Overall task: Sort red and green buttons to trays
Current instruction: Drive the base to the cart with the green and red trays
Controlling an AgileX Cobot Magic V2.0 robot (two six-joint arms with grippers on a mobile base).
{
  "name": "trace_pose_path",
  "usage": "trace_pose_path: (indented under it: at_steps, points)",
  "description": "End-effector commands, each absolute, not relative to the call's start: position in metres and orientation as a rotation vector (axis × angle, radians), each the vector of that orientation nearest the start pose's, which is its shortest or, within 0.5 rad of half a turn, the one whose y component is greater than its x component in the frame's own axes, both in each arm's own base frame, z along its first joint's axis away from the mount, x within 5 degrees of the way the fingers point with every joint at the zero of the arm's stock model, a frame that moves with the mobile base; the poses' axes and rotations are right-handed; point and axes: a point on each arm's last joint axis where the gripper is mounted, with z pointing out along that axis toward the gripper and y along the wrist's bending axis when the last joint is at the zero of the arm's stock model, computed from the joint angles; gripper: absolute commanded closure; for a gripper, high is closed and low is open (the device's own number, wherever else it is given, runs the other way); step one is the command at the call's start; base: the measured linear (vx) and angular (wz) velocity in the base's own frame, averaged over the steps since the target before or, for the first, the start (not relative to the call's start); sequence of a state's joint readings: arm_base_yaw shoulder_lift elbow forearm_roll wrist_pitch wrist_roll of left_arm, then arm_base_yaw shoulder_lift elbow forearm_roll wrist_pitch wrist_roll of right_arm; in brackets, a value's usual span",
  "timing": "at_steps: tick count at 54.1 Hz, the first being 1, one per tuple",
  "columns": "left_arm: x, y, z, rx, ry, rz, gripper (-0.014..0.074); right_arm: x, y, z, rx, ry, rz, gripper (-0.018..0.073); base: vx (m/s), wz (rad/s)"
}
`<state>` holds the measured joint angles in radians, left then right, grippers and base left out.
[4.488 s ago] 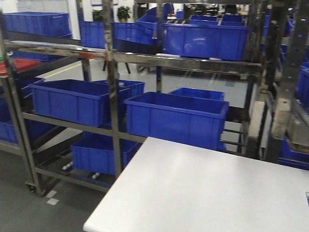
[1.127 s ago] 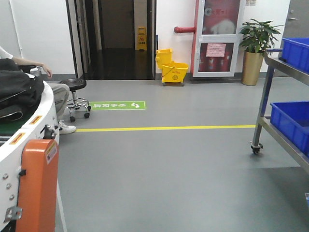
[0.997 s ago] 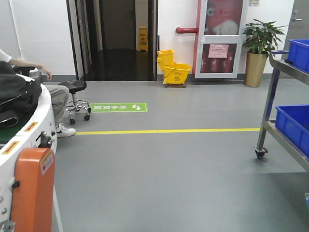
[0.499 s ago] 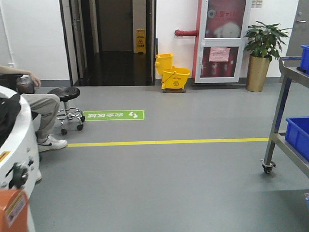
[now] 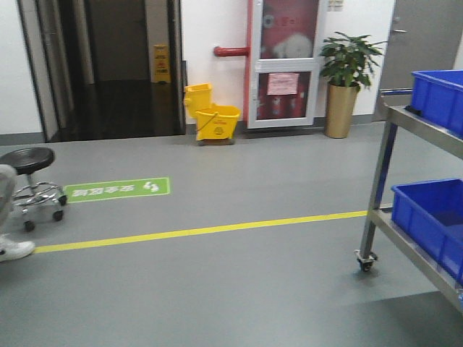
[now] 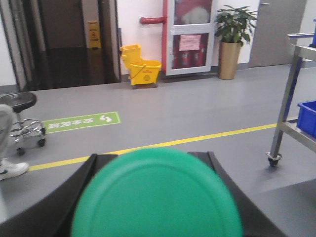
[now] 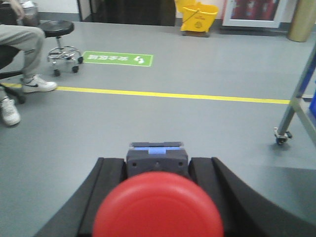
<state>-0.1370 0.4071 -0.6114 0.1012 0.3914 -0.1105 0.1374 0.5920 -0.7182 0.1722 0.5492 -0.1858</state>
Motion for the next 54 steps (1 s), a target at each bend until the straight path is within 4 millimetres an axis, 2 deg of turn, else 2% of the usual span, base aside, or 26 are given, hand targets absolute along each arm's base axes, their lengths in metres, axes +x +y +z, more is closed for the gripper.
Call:
trace_pose_path:
  at_steps: [1, 28, 54]
  points:
    - [0.0798, -0.0088, 0.3702, 0.074, 1.563, -0.105, 0.0596, 0.1132, 0.0225, 0.3755, -0.202, 1.774, 0.145, 0.0568, 0.4, -0.33]
    - [0.0798, -0.0088, 0.3702, 0.074, 1.563, -0.105, 0.0596, 0.1132, 0.0226, 0.3753, -0.203, 1.776, 0.145, 0.0568, 0.4, -0.41]
    - [0.0798, -0.0088, 0.3702, 0.074, 1.563, -0.105, 0.0596, 0.1132, 0.0225, 0.3754, -0.202, 1.775, 0.145, 0.0568, 0.34, -0.65]
